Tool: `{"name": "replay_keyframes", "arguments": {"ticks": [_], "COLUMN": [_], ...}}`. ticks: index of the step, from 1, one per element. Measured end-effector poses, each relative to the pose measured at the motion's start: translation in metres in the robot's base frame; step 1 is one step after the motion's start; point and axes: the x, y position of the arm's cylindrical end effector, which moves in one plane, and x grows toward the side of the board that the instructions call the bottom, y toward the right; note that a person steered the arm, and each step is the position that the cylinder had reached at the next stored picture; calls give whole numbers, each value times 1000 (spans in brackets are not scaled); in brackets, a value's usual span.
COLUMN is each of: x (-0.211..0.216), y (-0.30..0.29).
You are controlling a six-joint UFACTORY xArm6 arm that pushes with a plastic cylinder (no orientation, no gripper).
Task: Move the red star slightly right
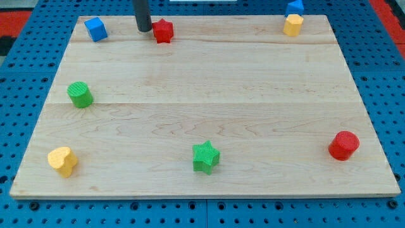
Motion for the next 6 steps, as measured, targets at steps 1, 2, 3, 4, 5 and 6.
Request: {"name": "replay_keyframes", "arguments": {"ticks": [1,2,3,4,5,6], "x": [21,21,21,-11,-7,12], "y": [41,77,116,114,118,151]}}
